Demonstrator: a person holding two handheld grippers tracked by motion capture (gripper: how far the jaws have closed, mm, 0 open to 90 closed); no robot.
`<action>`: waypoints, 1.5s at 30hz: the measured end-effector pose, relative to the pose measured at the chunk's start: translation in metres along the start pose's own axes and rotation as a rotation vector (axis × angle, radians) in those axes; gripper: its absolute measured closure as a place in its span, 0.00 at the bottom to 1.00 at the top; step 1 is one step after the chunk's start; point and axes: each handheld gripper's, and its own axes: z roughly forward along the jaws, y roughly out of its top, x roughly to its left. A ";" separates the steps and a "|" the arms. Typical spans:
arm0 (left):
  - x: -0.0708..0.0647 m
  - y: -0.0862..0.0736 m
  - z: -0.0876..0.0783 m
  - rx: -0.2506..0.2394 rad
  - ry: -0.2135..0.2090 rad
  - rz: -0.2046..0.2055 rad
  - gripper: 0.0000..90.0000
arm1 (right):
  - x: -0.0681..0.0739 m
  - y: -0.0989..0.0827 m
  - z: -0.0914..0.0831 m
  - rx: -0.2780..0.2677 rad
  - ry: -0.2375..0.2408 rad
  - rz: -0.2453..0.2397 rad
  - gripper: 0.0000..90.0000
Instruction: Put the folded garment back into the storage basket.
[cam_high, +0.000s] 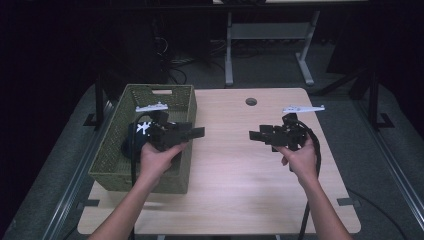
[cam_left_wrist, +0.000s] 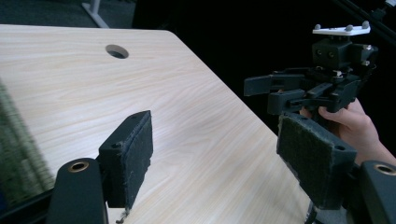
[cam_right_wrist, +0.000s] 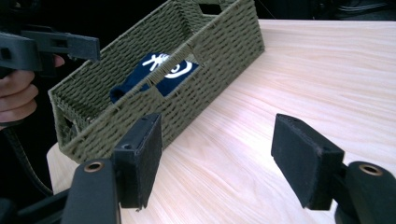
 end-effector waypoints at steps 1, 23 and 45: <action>-0.002 -0.001 0.003 -0.002 -0.003 0.001 0.30 | -0.001 -0.002 -0.002 0.000 -0.003 0.001 0.37; -0.031 -0.021 0.042 0.056 -0.068 0.041 0.29 | -0.030 -0.042 -0.046 0.008 -0.114 0.035 0.37; -0.051 -0.048 0.072 0.091 -0.096 0.083 0.28 | -0.054 -0.087 -0.074 0.023 -0.199 0.066 0.36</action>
